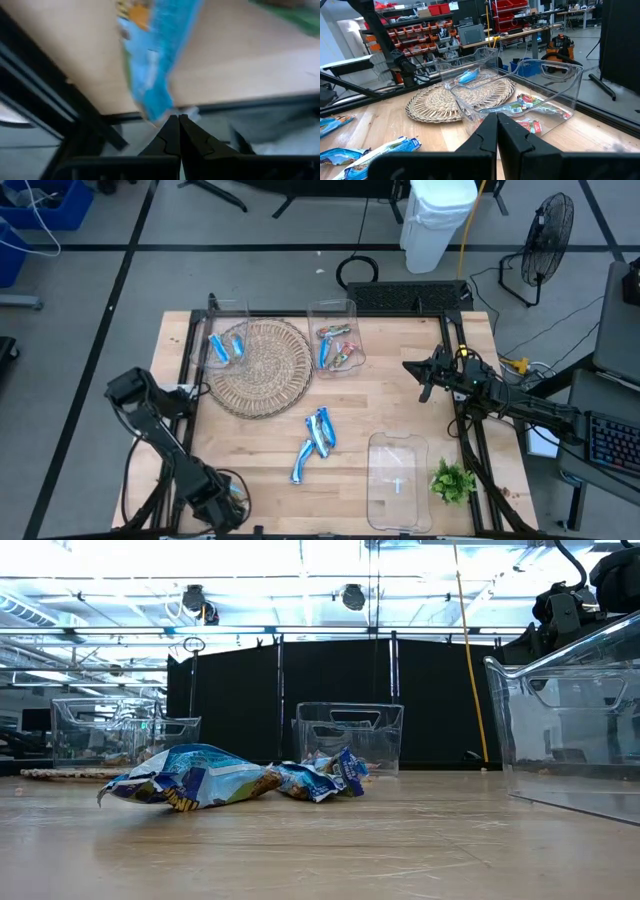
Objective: Pick and place Granola Bars by type
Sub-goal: Put the yellow granola bar into the top left transparent bin
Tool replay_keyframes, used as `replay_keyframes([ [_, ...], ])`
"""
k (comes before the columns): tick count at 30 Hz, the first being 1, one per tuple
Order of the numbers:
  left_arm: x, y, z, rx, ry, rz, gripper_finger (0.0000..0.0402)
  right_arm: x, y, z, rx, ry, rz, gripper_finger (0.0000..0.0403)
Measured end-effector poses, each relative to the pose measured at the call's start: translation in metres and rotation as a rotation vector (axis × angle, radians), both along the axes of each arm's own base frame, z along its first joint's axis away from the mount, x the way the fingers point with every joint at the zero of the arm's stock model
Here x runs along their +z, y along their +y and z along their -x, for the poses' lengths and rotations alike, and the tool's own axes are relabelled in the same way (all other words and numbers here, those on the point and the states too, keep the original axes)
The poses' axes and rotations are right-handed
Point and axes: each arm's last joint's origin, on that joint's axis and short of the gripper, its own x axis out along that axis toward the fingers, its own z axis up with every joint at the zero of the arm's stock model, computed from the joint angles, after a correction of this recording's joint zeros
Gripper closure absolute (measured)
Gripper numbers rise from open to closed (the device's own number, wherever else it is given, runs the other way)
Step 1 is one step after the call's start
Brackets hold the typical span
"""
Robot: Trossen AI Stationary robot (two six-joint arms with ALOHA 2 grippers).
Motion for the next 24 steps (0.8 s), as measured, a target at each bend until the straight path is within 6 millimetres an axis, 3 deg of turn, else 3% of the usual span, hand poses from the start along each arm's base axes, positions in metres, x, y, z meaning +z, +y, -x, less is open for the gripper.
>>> replay_keyframes([
  [10,-0.013,0.003,0.013,-0.075,0.170,-0.059,0.0398,0.000,0.000,0.000,0.000,0.000,0.000,0.0403],
  [24,-0.025,0.018,0.011,-0.083,0.064,-0.186,0.0398,0.000,0.000,0.000,0.000,0.000,0.000,0.0403],
])
